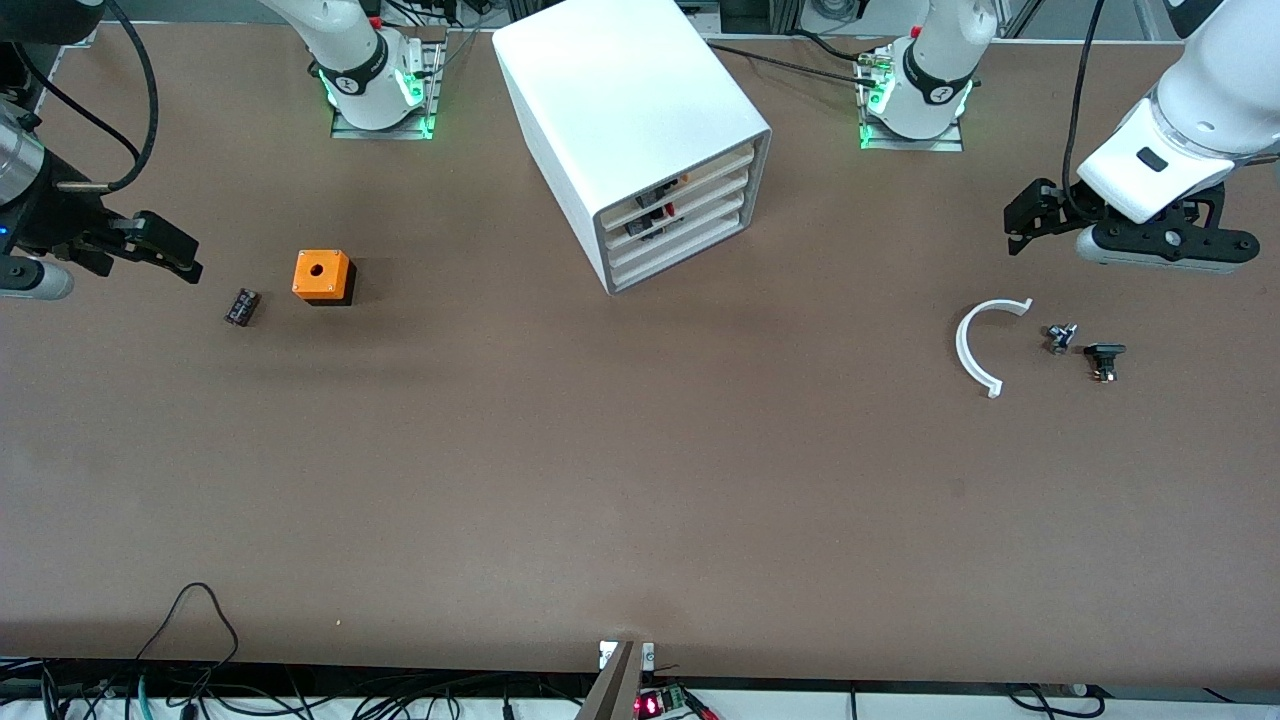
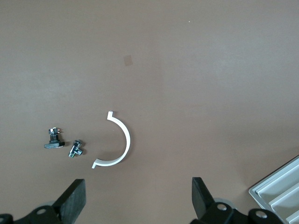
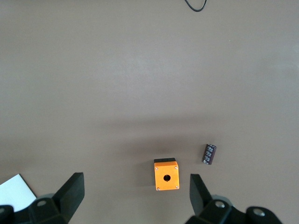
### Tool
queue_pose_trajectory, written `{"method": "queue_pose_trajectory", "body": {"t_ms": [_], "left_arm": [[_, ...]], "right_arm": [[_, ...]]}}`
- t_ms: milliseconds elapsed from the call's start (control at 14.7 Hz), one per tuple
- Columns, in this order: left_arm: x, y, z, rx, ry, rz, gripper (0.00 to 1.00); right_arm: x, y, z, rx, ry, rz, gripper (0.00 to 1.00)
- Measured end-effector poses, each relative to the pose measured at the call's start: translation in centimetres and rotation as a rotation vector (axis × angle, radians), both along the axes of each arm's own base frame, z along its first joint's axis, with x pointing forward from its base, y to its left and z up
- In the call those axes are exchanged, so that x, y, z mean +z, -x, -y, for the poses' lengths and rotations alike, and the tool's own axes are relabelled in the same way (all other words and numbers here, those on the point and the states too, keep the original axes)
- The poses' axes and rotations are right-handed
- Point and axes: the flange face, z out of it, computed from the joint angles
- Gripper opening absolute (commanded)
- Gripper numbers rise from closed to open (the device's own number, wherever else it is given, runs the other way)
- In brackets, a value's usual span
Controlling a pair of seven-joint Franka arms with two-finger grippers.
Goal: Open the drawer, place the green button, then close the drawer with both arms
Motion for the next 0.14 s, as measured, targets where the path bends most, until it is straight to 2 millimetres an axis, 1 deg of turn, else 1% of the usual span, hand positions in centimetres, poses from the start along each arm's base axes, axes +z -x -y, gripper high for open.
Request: {"method": "queue_pose_trajectory", "body": {"t_ms": [136], "left_arm": [[0.00, 0.00, 0.00, 0.000, 0.000, 0.000, 1.00]], "right_arm": [[0.01, -0.01, 0.00, 0.000, 0.000, 0.001, 1.00]]}}
